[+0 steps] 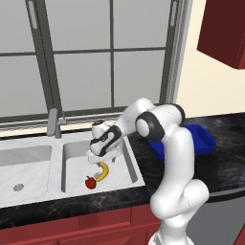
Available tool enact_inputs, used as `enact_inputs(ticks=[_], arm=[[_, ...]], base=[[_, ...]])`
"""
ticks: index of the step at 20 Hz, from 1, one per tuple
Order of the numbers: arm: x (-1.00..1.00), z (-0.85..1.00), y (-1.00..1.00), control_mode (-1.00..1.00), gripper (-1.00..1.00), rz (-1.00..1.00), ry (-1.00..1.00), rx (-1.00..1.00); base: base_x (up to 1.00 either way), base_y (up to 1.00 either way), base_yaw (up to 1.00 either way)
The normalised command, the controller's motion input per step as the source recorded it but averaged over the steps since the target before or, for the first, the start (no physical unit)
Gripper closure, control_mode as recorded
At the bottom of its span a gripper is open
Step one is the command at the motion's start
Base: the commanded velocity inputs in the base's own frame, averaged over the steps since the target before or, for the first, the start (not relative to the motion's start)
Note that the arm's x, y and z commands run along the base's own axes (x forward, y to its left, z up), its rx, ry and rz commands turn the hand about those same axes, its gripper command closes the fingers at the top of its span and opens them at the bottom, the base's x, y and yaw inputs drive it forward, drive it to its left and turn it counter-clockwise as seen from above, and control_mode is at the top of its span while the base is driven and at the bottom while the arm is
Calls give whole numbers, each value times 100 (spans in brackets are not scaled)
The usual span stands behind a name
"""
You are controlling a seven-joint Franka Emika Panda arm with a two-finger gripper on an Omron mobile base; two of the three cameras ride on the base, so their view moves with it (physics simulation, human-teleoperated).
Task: Pick up all produce items and place them in the sink. Turn on the sink faucet to wash them. Then turn the sink off and put them in the tray.
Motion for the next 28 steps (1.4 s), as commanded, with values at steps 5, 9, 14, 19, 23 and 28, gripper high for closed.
enact_inputs(ticks=[5, 9, 14, 19, 23, 28], arm=[[-38, 62, -18, -100, -100, 1, -12, 8], [-36, 80, 0, -100, -100, 7, -17, 6], [-30, 81, 0, -100, -100, 12, -23, 3], [-31, 74, 0, -100, -100, 19, -19, 4], [-34, 66, 0, -100, -100, 24, -13, 5], [-20, 64, 6, -100, -100, 24, -12, 8]], base=[[0, 0, 0], [0, 0, 0], [0, 0, 0], [0, 0, 0], [0, 0, 0], [0, 0, 0]])
